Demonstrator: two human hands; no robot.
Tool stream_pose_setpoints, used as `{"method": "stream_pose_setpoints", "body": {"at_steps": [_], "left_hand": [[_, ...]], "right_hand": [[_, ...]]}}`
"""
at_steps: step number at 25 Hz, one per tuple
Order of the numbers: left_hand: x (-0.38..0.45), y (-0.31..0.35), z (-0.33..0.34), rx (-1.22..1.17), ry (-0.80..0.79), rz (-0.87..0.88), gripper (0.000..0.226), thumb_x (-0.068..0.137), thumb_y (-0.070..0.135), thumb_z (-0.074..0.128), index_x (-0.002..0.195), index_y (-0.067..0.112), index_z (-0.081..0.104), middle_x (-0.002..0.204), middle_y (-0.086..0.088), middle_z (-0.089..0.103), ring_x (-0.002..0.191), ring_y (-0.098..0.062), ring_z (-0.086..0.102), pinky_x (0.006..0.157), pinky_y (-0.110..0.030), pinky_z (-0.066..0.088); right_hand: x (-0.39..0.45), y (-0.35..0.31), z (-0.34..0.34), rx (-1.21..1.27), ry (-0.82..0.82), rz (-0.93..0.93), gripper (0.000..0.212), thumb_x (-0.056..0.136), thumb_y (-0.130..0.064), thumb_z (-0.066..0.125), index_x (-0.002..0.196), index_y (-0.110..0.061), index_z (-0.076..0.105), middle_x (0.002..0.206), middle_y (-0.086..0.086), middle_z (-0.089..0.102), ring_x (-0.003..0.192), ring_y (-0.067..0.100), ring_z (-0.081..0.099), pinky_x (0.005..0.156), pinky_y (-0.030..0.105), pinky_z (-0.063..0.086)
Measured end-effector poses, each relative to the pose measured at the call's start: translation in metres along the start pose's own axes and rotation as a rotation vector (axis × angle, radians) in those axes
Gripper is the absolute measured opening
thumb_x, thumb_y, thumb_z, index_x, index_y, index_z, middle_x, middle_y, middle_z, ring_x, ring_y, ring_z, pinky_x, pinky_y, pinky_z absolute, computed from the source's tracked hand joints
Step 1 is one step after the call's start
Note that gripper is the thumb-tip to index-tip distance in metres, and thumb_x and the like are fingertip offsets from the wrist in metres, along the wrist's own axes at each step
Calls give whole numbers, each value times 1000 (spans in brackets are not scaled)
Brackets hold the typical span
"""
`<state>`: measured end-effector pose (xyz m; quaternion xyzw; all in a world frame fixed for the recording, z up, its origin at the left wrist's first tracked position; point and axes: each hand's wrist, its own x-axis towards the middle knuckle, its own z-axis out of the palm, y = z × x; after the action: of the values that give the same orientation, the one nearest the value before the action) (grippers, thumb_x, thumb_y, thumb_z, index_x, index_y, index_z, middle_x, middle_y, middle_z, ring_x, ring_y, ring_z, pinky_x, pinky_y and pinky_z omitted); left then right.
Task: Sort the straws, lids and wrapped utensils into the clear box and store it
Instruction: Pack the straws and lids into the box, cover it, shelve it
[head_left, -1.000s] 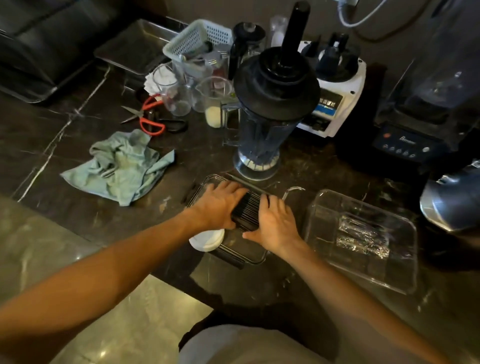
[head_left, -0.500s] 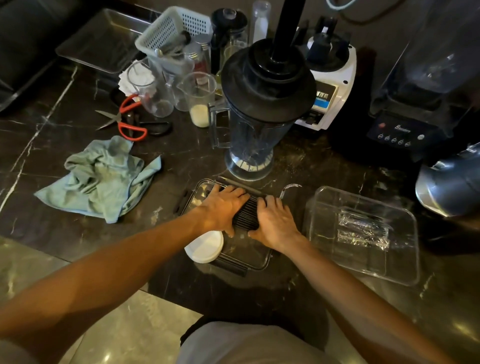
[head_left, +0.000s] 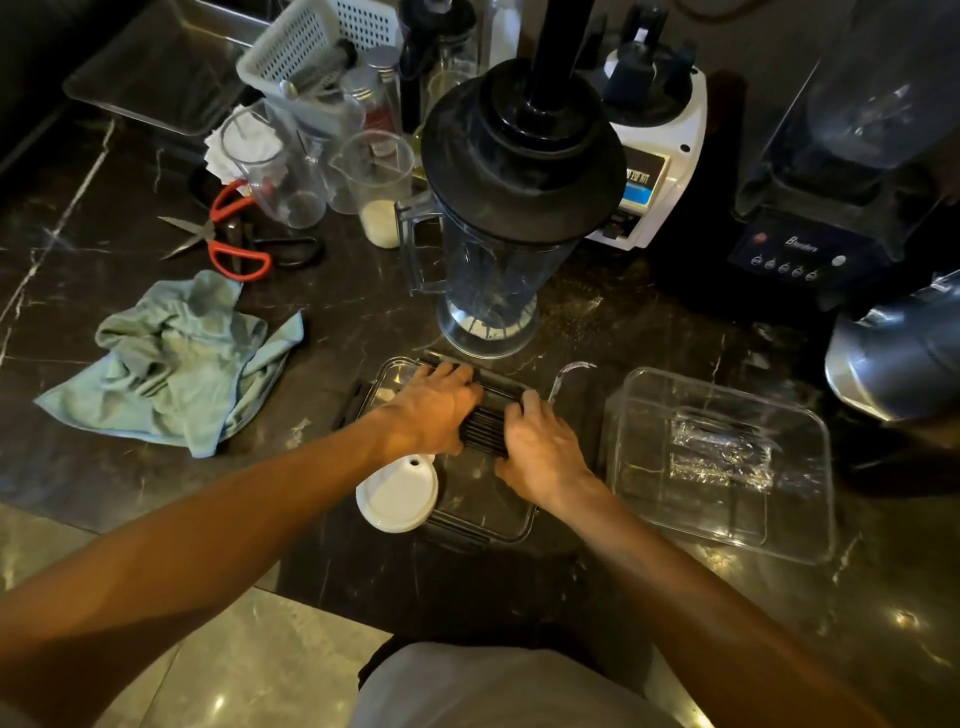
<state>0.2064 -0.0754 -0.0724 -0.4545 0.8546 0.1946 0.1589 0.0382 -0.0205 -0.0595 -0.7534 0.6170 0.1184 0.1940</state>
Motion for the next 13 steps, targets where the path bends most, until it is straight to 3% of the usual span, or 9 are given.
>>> {"method": "stream_pose_setpoints", "body": {"at_steps": [6,13], "left_hand": [[8,8,-1,115,-2,22,54,82,37,74,131,18,62,137,-5,57,130,-26,52,111,-42,41],[12,12,-1,130,33,10,44,85,37,70,123,18,65,126,-5,65,118,-24,61,99,-39,49]], "right_hand": [[8,-1,-4,-111,-33,22,49,87,-20,75,132,-5,59,135,14,45,121,33,55,99,41,49],[11,-4,-3,-112,-30,16,31,93,-8,60,124,-10,63,120,11,70,114,28,67,91,37,52]]}}
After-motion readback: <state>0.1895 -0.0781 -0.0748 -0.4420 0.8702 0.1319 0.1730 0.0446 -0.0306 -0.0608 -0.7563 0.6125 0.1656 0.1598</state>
